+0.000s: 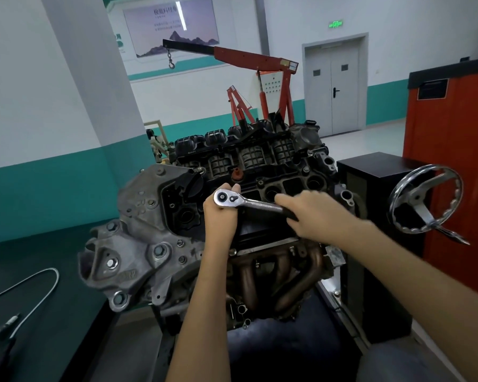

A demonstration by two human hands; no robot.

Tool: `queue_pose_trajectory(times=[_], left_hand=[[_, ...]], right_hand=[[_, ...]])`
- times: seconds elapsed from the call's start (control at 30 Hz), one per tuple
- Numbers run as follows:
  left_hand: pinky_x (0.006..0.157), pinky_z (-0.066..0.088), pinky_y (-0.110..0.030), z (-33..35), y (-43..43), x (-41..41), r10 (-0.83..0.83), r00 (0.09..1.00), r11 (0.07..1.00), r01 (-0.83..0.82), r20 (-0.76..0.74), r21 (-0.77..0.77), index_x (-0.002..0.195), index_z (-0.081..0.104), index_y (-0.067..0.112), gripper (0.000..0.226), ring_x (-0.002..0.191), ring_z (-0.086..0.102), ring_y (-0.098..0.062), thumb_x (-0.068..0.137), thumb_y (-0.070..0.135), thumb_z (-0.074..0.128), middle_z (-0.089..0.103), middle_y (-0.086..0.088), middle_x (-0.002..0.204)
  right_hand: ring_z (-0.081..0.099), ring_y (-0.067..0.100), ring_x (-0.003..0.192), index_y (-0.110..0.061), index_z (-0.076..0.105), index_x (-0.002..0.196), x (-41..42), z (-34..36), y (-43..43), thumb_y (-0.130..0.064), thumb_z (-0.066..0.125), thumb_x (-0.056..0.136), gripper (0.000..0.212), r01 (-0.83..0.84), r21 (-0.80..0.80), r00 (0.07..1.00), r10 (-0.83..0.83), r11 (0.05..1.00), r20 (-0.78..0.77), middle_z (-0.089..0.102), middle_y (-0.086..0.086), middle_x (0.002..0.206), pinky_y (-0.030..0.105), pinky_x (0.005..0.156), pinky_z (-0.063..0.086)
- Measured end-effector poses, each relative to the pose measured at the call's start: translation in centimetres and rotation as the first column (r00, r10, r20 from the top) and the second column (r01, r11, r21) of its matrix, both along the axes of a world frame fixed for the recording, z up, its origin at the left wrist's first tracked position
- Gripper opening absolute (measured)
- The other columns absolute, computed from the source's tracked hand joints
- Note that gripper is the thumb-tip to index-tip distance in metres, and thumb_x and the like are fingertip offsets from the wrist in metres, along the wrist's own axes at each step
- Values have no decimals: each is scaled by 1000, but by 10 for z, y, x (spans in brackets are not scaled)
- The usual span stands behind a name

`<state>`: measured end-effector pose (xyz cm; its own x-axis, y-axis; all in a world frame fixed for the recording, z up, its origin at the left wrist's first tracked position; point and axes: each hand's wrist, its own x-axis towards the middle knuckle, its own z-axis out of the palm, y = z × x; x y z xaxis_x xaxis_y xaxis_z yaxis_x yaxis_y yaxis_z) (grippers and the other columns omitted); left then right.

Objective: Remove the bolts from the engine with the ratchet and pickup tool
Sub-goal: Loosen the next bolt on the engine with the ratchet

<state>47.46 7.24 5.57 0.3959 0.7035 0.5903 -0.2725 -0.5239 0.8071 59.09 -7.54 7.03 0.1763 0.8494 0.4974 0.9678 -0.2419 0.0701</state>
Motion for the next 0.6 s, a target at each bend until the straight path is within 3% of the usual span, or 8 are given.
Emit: queue_pose_trajectory(times=[0.07,0.17,0.23,0.3,0.37,0.47,0.53,0.6], left_hand=[[51,27,-17,-1,-2,3,26,1000,999,-25,2,-35,61,31,24,46,56,28,-4,96,12,58,30,12,59],[54,26,-19,0,-6,8,90,996,996,-89,16,-16,63,28,22,46,55,24,-3,97,10,56,26,6,63],[51,23,-19,1,-4,7,115,993,992,-115,0,48,64,24,19,46,51,22,-4,97,9,54,21,3,63],[46,22,-15,2,0,4,114,993,992,-112,-28,53,65,24,18,45,47,23,-4,97,13,55,20,4,61],[45,21,-15,2,3,2,94,995,995,-93,-32,34,63,24,20,47,47,22,-4,96,13,56,21,11,57],[50,22,-19,1,2,3,25,999,999,-23,-46,35,53,27,29,55,50,23,-4,96,13,58,25,14,49],[51,25,-18,2,1,3,-5,997,999,9,-80,52,49,31,30,56,51,26,-4,96,13,57,30,14,48],[51,27,-15,3,1,3,-9,997,999,14,-80,52,53,30,27,53,52,27,-3,95,10,57,31,14,49]], right_hand=[[60,30,72,-23,42,99,-28,-34,-2,-21,56,85,20,27,122,968,4,992,-251,55,3,74,33,61,43],[53,14,58,-26,38,92,-89,-78,14,-14,56,85,22,30,271,705,172,962,-688,51,-4,66,25,52,43],[56,11,59,-22,41,95,-121,-89,37,-11,53,87,18,47,357,577,266,933,-772,55,-3,68,23,53,46],[59,14,63,-22,43,95,-131,-91,46,-9,51,86,17,45,386,531,305,922,-791,58,1,71,24,56,49],[58,17,63,-19,47,104,-113,-86,37,-9,52,84,23,-1,324,585,263,946,-767,56,4,73,23,57,47],[47,11,53,-18,51,112,-56,-62,9,-10,55,82,31,-80,171,779,169,982,-604,48,-1,67,14,48,35],[46,9,51,-20,52,112,-15,-29,-2,-13,57,84,30,-72,28,928,78,997,-365,44,-7,64,16,46,33],[51,12,57,-23,48,112,10,4,-2,-18,57,87,27,-16,-60,996,10,998,-89,39,-12,63,19,49,33]])
